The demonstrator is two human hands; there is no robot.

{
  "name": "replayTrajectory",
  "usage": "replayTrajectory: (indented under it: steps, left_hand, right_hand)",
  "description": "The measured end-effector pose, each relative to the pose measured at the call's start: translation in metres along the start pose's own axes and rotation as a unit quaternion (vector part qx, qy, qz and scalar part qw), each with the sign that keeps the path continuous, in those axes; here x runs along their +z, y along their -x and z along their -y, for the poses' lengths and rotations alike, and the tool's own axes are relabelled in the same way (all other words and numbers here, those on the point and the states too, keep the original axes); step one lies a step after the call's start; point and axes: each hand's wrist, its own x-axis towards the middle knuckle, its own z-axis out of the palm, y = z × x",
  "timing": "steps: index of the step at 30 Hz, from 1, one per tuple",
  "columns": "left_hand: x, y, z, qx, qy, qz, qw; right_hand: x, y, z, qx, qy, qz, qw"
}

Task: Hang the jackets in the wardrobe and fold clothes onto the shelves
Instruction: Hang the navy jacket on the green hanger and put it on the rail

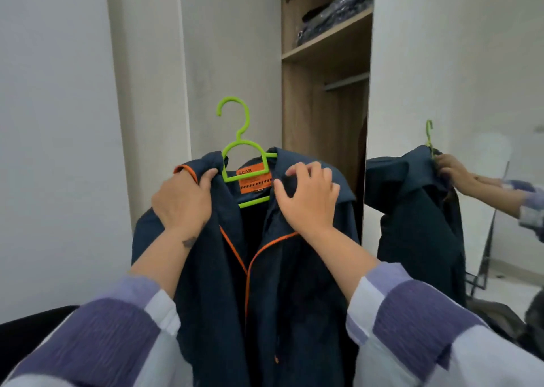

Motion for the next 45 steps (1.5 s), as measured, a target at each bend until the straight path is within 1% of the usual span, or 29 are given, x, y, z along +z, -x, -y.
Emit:
replayTrajectory:
  steps: [1,2,5,7,9,12,14,15,17,19,20,23,26,28,29,30,32,33,34,35,36,37,38,40,41,44,45]
  left_hand:
    - [0.001,0.001,-0.002,0.010,0.016,-0.002,1.000]
    - [0.002,0.003,-0.004,0.023,0.031,-0.002,0.999]
    - [0.004,0.008,-0.012,0.074,0.071,0.016,0.995]
    - [0.006,0.012,-0.015,0.101,0.093,0.035,0.990]
    - [0.009,0.016,-0.014,0.117,0.110,0.053,0.986]
    - [0.015,0.019,-0.005,0.123,0.147,0.063,0.979]
    - [0.021,0.021,0.000,0.109,0.162,0.086,0.977]
    - [0.025,0.020,0.002,0.084,0.176,0.098,0.976]
    - [0.027,0.015,0.008,0.005,0.215,0.102,0.971]
    - [0.025,0.008,0.016,-0.061,0.204,0.103,0.972]
    - [0.025,0.005,0.021,-0.073,0.186,0.111,0.973]
    - [0.024,0.002,0.029,-0.058,0.138,0.127,0.980]
    - [0.027,0.011,0.037,-0.022,0.152,0.117,0.981]
    - [0.025,0.020,0.045,0.033,0.185,0.109,0.976]
    - [0.025,0.023,0.049,0.055,0.176,0.115,0.976]
    - [0.024,0.024,0.052,0.062,0.150,0.125,0.979]
    - [0.026,0.022,0.055,0.029,0.092,0.137,0.986]
    - [0.029,0.020,0.055,0.018,0.085,0.128,0.988]
    - [0.033,0.018,0.053,0.023,0.097,0.117,0.988]
    - [0.036,0.018,0.049,0.053,0.114,0.121,0.985]
    - [0.039,0.020,0.042,0.104,0.127,0.152,0.975]
    - [0.043,0.022,0.035,0.161,0.131,0.195,0.959]
    - [0.047,0.024,0.027,0.200,0.125,0.240,0.942]
    - [0.058,0.029,0.012,0.222,0.097,0.312,0.919]
    - [0.063,0.031,0.005,0.212,0.094,0.319,0.919]
    - [0.075,0.026,-0.011,0.184,0.096,0.258,0.944]
    - [0.078,0.023,-0.016,0.182,0.101,0.234,0.950]
  right_hand:
    - [-0.002,-0.006,-0.001,-0.017,0.009,-0.027,0.999]
    - [-0.005,-0.012,-0.001,-0.039,0.005,-0.024,0.999]
    - [-0.008,-0.030,0.006,-0.069,-0.052,0.039,0.995]
    - [-0.011,-0.036,0.015,-0.070,-0.067,0.047,0.994]
    - [-0.014,-0.039,0.020,-0.060,-0.093,0.059,0.992]
    - [-0.014,-0.046,0.021,0.009,-0.155,0.130,0.979]
    - [-0.007,-0.051,0.018,0.055,-0.168,0.175,0.969]
    - [-0.003,-0.052,0.016,0.069,-0.178,0.195,0.962]
    - [0.003,-0.049,0.007,0.085,-0.181,0.215,0.956]
    - [0.005,-0.045,-0.006,0.081,-0.110,0.216,0.967]
    - [0.005,-0.042,-0.013,0.077,-0.066,0.213,0.972]
    - [0.005,-0.035,-0.023,0.069,0.012,0.213,0.975]
    - [0.004,-0.036,-0.026,0.082,0.047,0.188,0.978]
    - [0.002,-0.040,-0.030,0.116,0.027,0.150,0.982]
    - [0.000,-0.042,-0.032,0.132,0.012,0.140,0.981]
    - [-0.001,-0.044,-0.034,0.136,0.001,0.141,0.981]
    - [-0.001,-0.044,-0.035,0.124,-0.010,0.155,0.980]
    - [-0.002,-0.043,-0.033,0.116,-0.009,0.159,0.981]
    - [-0.002,-0.042,-0.031,0.108,-0.007,0.160,0.981]
    - [-0.002,-0.041,-0.029,0.101,-0.005,0.163,0.981]
    - [0.000,-0.041,-0.026,0.096,-0.003,0.165,0.982]
    - [0.001,-0.041,-0.023,0.091,-0.003,0.165,0.982]
    - [0.001,-0.041,-0.020,0.087,-0.006,0.164,0.983]
    - [0.000,-0.044,-0.013,0.082,-0.017,0.158,0.984]
    - [-0.001,-0.045,-0.012,0.081,-0.032,0.155,0.984]
    - [-0.007,-0.047,-0.018,0.074,-0.106,0.122,0.984]
    - [-0.011,-0.046,-0.025,0.060,-0.096,0.104,0.988]
